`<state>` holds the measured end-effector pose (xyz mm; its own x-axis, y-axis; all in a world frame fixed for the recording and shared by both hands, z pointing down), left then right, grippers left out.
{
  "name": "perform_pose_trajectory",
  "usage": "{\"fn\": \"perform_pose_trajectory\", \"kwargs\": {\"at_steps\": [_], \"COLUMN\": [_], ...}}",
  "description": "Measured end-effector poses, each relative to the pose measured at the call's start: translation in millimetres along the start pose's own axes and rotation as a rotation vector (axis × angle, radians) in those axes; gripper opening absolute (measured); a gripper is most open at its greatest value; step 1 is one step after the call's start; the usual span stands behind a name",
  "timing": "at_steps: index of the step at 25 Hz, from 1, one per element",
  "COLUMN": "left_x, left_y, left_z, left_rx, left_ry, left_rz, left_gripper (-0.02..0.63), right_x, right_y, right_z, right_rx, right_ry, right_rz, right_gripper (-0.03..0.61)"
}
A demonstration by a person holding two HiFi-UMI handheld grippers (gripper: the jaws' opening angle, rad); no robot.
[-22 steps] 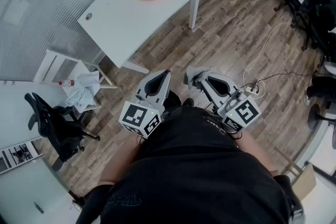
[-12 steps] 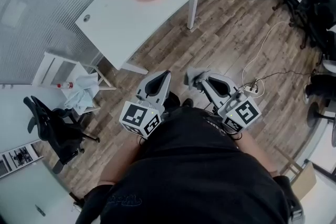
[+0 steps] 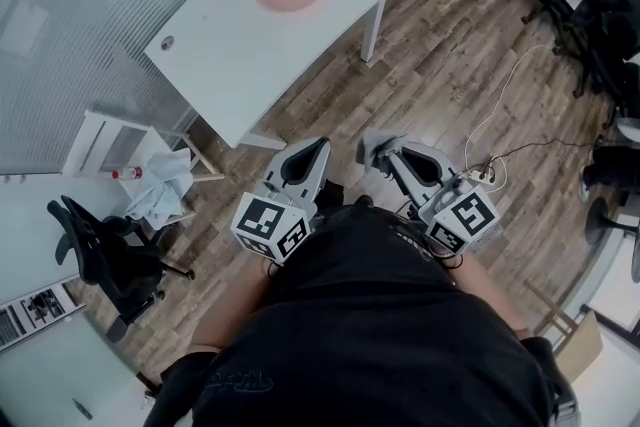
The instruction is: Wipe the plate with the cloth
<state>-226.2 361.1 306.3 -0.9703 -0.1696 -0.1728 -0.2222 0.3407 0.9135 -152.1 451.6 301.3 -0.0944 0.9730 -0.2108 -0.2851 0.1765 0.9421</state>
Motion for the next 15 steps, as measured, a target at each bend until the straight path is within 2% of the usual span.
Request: {"fn": "perform_pose_trajectory", "kwargs": {"at_steps": [15], "left_x": [9.4], "left_y": [-63.3], "left_z": [-127.9], "left_rx": [-0.023], "left_ry": [0.055], "left_rz": [-0.006], "left_gripper": [0.015], "right_x": [-142.4], "right_y": [-35.9], "right_z": [-11.4], "right_rx": [-0.014], "right_ry": [0.036], "right_rz": [-0.012], "right_gripper": [0.035]}}
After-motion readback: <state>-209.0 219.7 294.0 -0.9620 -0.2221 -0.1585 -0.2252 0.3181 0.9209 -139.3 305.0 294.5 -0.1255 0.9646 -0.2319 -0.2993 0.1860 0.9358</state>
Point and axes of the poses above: the fingertips, and each gripper's own axes: x backward along the fingers, z to its right, y out of its underside, the point moved 1 cm from there along x, backward along the fingers, and after that the axes turned 13 degrees about y, right-handed, at the moved point
